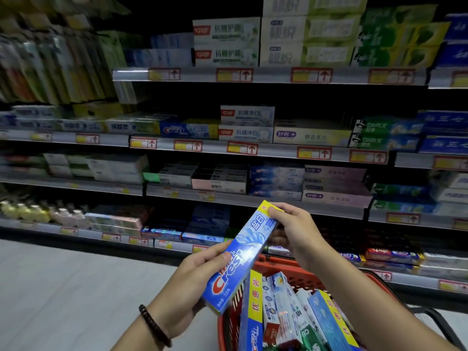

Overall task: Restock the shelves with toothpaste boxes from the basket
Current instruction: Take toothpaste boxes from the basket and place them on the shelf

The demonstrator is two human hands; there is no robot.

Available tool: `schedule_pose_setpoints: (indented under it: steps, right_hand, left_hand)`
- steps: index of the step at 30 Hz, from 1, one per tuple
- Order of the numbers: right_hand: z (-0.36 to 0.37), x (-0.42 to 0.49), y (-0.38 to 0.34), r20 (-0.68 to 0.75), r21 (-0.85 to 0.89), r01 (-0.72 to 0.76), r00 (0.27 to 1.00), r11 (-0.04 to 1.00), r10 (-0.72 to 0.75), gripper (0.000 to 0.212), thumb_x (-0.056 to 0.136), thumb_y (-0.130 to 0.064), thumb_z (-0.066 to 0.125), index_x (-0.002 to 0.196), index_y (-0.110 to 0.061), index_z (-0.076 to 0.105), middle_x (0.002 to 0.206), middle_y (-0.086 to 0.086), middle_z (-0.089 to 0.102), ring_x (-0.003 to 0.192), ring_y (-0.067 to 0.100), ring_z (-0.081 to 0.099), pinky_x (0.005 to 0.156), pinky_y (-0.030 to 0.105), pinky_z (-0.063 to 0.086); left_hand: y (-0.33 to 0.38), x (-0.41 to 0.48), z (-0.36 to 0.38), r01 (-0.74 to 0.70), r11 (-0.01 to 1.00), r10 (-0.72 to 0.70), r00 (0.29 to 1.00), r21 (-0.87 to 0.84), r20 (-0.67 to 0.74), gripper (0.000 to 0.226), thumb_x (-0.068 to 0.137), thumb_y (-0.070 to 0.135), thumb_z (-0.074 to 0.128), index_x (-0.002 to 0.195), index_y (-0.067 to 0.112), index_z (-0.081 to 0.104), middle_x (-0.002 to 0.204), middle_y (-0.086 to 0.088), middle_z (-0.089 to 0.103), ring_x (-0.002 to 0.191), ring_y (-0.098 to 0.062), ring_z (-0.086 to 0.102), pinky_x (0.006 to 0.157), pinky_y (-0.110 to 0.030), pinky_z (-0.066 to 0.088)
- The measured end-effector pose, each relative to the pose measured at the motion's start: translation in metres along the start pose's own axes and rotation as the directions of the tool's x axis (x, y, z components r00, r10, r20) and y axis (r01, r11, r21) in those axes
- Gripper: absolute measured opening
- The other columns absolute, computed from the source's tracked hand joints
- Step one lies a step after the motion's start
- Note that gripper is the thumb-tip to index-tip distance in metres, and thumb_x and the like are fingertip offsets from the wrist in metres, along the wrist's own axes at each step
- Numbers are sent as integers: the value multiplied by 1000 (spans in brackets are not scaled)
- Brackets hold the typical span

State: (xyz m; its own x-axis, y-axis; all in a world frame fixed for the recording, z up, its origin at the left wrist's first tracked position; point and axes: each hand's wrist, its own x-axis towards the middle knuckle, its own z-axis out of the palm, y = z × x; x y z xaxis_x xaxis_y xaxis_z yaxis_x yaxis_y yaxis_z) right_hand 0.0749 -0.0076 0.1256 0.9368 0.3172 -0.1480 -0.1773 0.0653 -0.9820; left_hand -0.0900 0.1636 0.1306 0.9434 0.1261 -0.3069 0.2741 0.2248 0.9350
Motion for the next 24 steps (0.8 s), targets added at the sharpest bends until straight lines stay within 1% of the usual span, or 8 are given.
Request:
schedule_pose_setpoints:
  steps: [2, 5, 7, 10, 12, 15, 18, 24]
  right_hand:
    - [0, 1, -2, -30, 39, -3, 1000, 999, 5, 16, 107, -14, 59, 113, -10, 73, 90, 17, 79, 77, 34, 78, 77, 51, 64]
    - [3, 0, -7, -73, 123, 5, 997, 992, 4, 13, 106, -14, 62, 111, -10, 73, 94, 19, 79, 81, 39, 78, 72, 48, 64]
    - [8, 0, -13, -98, 171, 13, 995, 985, 4, 11, 106, -14, 63, 110, -11, 73, 97, 20, 79, 84, 39, 79, 73, 48, 65]
    - [22, 3, -23, -113, 207, 42, 993, 977, -18, 12, 105, -13, 64, 114, -11, 72, 100, 20, 79, 86, 37, 79, 75, 50, 65]
    - [31, 5, -27, -122, 232, 54, 992, 971, -26, 13, 104, -11, 65, 116, -9, 70, 104, 20, 78, 90, 36, 79, 72, 47, 65]
    - [44, 11, -32, -119, 267, 42, 993, 963, -10, 16, 103, -10, 67, 119, -6, 68, 107, 23, 77, 96, 38, 78, 72, 47, 65]
    - [59, 18, -40, -108, 298, 23, 994, 954, 9, 18, 104, -9, 66, 121, -4, 64, 104, 24, 78, 95, 38, 78, 75, 50, 65]
    - [87, 40, -59, -93, 294, 16, 996, 956, 12, 15, 105, -11, 64, 119, -4, 62, 104, 21, 79, 91, 34, 80, 69, 42, 65]
  left_hand:
    - [6, 2, -13, -30, 1000, 30, 999, -10, 31, 37, 91, 21, 70, 128, 23, 72, 117, -11, 77, 90, -24, 73, 70, -34, 60]
    - [14, 4, -33, -80, 995, 80, 997, -61, 10, 43, 85, 11, 78, 127, 14, 73, 124, -14, 74, 93, -26, 70, 69, -33, 60]
    - [23, 8, -44, -107, 990, 104, 994, -96, -39, 44, 85, 7, 78, 128, 9, 70, 125, -16, 74, 96, -27, 72, 70, -32, 61]
    - [39, 14, -59, -150, 983, 131, 978, -110, -163, 33, 91, 5, 70, 123, 3, 67, 117, -19, 75, 89, -25, 74, 71, -34, 64]
    - [48, 19, -68, -172, 980, 147, 965, -100, -218, 32, 91, 7, 72, 122, 2, 66, 115, -20, 76, 92, -25, 75, 81, -39, 63]
    - [56, 32, -85, -195, 972, 151, 946, -133, -287, 50, 81, 15, 81, 125, 0, 62, 115, -21, 76, 105, -31, 75, 89, -45, 60]
    - [68, 40, -103, -238, 963, 177, 913, -127, -367, 65, 69, 21, 88, 124, -1, 62, 113, -21, 76, 105, -32, 75, 84, -43, 61]
    - [97, 55, -125, -329, 943, 265, 833, -49, -486, 65, 61, 26, 92, 115, 0, 67, 106, -19, 78, 96, -28, 78, 80, -42, 63]
